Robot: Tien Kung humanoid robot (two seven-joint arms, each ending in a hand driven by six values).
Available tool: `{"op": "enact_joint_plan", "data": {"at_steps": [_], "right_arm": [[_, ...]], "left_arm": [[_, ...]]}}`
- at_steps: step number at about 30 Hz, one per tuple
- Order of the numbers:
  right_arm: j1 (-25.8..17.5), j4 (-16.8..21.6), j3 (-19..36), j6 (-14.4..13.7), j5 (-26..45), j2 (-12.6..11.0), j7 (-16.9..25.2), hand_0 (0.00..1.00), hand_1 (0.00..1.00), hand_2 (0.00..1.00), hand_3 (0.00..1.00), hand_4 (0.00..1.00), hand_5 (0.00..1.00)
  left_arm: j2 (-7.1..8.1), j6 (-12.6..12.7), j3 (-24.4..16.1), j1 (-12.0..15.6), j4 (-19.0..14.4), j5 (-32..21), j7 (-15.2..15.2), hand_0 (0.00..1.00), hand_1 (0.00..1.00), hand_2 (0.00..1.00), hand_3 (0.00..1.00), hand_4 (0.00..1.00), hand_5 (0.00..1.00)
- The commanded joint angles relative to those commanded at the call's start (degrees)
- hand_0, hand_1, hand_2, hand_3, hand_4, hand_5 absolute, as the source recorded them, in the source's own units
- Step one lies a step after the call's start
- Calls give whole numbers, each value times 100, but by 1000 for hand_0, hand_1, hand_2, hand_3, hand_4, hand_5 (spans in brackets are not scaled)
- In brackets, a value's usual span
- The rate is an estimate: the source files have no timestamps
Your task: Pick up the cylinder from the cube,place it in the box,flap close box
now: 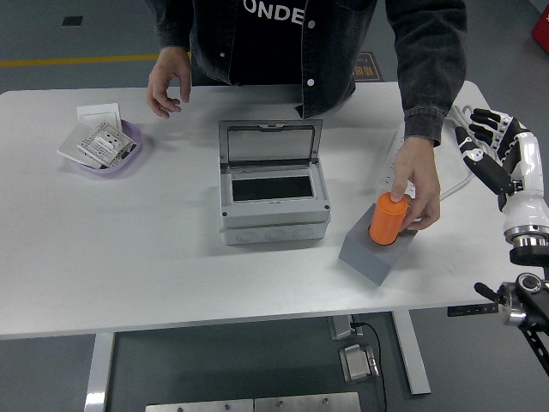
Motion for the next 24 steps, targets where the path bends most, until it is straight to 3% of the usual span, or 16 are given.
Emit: {"op": "enact_joint_plan", "data": {"at_steps": [12,24], "right_arm": [[-2,-55,-30,-9,41,2,52,779,712,721,668,771,288],[-55,-164,-676,-77,420,94,656,779,710,718,668,771,290]], "left_arm": [[-14,-3,189,-19,0,-181,-37,649,697,589,591,560,140],[-21,-4,168,0,0,-146,-30,650,697,589,591,561,140]]}}
